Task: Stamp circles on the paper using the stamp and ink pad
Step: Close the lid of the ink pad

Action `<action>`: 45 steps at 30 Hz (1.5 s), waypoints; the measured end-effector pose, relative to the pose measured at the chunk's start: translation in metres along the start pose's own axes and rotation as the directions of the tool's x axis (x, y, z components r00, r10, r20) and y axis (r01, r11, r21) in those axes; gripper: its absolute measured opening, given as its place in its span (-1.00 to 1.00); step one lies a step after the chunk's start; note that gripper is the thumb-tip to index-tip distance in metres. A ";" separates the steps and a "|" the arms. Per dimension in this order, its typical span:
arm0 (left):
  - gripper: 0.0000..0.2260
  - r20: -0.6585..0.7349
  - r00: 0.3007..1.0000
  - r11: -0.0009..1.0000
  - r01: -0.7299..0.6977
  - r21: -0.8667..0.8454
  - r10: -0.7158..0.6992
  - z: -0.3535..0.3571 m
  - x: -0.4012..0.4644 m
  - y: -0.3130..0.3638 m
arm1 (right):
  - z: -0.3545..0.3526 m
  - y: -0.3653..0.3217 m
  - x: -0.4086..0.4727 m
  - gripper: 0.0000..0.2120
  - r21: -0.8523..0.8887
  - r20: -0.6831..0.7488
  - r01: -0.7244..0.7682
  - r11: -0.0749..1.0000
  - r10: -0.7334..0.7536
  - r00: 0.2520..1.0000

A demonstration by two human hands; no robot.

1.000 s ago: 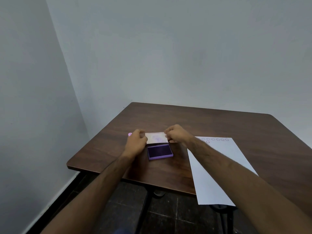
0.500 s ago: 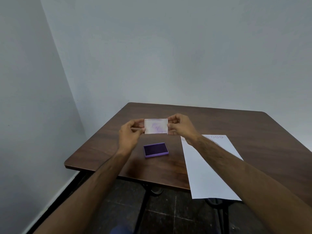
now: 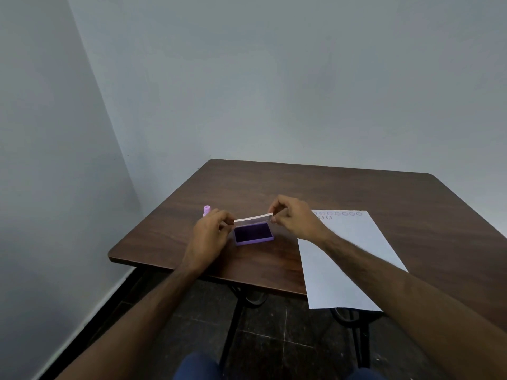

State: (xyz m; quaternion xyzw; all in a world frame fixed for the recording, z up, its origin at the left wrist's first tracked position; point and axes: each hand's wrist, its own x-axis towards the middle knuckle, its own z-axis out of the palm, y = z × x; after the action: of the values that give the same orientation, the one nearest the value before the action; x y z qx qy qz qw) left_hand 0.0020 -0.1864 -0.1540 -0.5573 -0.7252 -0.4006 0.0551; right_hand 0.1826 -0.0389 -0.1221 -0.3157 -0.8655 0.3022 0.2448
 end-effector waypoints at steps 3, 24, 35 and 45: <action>-0.91 -0.026 0.999 1.000 -0.023 -0.013 0.023 0.000 -0.001 0.001 | 0.002 0.002 -0.003 -0.91 0.006 0.005 0.002 1.000 -0.002 1.000; -0.79 0.126 0.986 0.994 -0.113 0.002 0.112 0.003 -0.012 -0.016 | 0.010 0.019 -0.007 -0.74 -0.187 0.163 0.246 0.951 -0.216 0.963; -0.81 0.259 0.954 0.985 -0.169 0.040 0.153 0.002 -0.009 -0.019 | 0.003 0.015 0.001 -0.75 -0.270 0.341 0.336 0.902 -0.237 0.910; -0.67 0.279 0.947 0.981 -0.185 0.058 0.163 0.012 0.005 -0.027 | 0.006 0.014 0.013 -0.64 -0.289 0.382 0.294 0.911 -0.172 0.908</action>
State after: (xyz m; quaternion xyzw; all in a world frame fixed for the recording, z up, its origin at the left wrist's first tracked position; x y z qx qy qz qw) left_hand -0.0184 -0.1768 -0.1736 -0.6661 -0.6898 -0.2832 0.0131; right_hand 0.1754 -0.0234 -0.1324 -0.1872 -0.9658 0.1675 0.0644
